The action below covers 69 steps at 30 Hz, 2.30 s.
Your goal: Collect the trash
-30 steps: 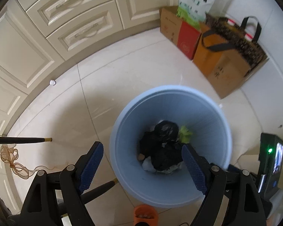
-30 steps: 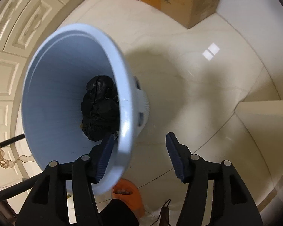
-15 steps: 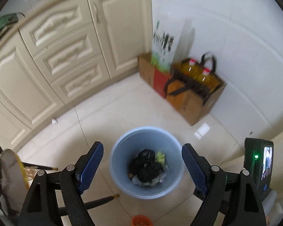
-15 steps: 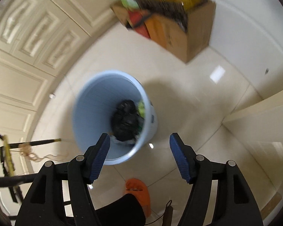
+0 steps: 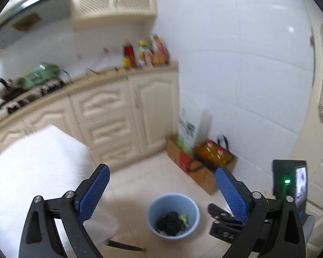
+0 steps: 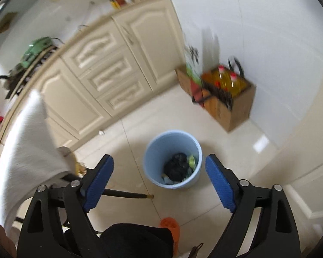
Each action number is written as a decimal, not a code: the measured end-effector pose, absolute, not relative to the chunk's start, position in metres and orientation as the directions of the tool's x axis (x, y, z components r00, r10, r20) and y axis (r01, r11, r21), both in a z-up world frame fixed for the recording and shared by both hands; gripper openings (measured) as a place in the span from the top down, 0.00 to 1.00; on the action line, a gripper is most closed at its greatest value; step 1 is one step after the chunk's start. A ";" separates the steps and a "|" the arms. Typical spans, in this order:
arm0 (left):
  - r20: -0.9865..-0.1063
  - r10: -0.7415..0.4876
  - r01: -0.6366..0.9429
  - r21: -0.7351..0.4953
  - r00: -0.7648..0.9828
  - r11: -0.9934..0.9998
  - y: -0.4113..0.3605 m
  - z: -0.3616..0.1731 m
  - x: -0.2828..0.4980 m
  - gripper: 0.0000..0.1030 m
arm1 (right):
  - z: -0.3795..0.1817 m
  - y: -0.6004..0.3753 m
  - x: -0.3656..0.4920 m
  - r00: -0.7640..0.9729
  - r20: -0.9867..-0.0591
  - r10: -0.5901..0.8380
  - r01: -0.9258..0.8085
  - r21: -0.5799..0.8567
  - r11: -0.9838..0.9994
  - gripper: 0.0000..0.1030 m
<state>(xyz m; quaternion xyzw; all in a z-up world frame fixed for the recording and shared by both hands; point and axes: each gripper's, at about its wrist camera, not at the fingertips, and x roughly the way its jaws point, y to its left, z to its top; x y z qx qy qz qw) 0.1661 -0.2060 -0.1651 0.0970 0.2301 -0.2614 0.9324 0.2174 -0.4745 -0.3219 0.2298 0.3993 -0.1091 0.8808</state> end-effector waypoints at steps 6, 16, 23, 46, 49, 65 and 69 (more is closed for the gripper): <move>-0.366 -0.384 0.439 0.076 0.848 0.896 -0.107 -0.110 0.067 0.01 | -0.245 -0.429 0.180 0.759 -0.651 -0.022 0.270 0.284 0.920 0.04; -0.358 -0.259 0.281 0.008 0.897 0.960 0.014 -0.046 -0.074 0.01 | -0.136 -0.348 0.113 0.897 -0.442 0.026 0.079 0.218 0.973 0.00; -0.329 -0.184 0.197 0.006 0.926 0.980 0.041 -0.004 -0.165 0.01 | -0.086 -0.311 0.074 0.943 -0.325 0.068 -0.011 0.173 0.985 0.00; -0.224 -0.076 0.080 0.009 0.972 0.997 -0.050 -0.052 -0.260 0.01 | -0.065 -0.278 0.026 0.949 -0.266 0.171 -0.149 0.100 0.984 0.00; -0.226 -0.074 0.078 0.010 0.971 0.997 -0.055 -0.052 -0.251 0.01 | -0.065 -0.279 0.026 0.951 -0.260 0.167 -0.144 0.104 0.984 0.00; -0.224 -0.048 0.053 0.017 0.973 0.998 -0.063 -0.040 -0.213 0.01 | -0.067 -0.280 0.024 0.948 -0.270 0.169 -0.143 0.113 0.983 0.00; -0.227 -0.049 0.054 0.017 0.973 0.998 -0.064 -0.040 -0.206 0.01 | -0.065 -0.279 0.024 0.948 -0.270 0.169 -0.142 0.115 0.983 0.00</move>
